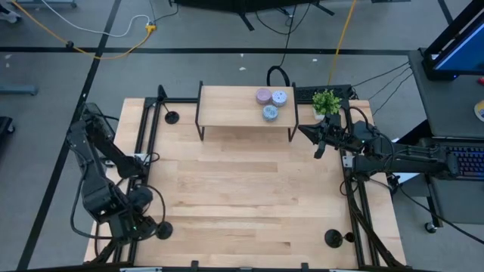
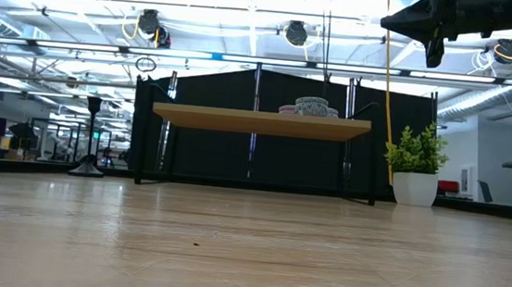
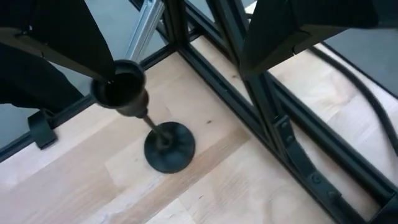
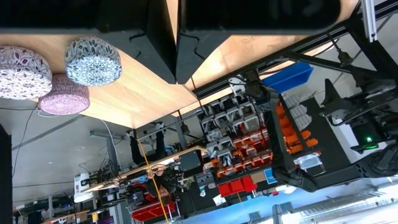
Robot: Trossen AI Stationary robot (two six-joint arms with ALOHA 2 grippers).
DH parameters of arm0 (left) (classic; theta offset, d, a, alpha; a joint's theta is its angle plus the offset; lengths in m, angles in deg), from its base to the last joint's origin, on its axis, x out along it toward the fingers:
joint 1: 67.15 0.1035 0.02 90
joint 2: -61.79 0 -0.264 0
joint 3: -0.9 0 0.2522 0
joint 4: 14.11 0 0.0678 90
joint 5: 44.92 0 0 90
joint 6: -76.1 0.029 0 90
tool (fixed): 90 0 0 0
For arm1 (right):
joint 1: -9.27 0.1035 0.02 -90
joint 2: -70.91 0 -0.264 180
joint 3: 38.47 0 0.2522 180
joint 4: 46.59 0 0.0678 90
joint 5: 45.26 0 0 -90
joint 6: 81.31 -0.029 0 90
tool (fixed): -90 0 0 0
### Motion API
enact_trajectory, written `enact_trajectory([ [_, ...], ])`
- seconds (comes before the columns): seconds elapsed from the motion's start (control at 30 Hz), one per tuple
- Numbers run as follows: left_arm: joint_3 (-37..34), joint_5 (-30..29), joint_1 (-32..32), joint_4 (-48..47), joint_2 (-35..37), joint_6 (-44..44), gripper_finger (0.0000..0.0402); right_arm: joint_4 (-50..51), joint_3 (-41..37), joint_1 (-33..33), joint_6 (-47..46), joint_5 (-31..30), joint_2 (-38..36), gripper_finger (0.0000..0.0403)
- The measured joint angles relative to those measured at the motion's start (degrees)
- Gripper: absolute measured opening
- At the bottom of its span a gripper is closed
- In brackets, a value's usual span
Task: Pick & Place candle stick holders
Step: Put the bottom left black candle holder on the shelf
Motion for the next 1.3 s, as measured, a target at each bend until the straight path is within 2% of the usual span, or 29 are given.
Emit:
enact_trajectory([
  [0.67, 0.00, -0.28, 0.02, 0.12, -3.56, 0.22, 0.0351, 0.00, 0.00, 0.00, 0.00, -0.02, 0.00, 0.0001],
  [0.87, 0.00, -0.75, 0.01, -0.17, -5.56, 3.92, 0.0351, -0.02, 0.00, 0.02, 0.00, -0.02, -0.02, 0.0001],
  [1.3, 0.00, -1.07, 0.01, -1.36, -7.15, 3.97, 0.0349, -0.20, 0.00, 0.00, 0.00, -0.02, 0.00, 0.0001],
])
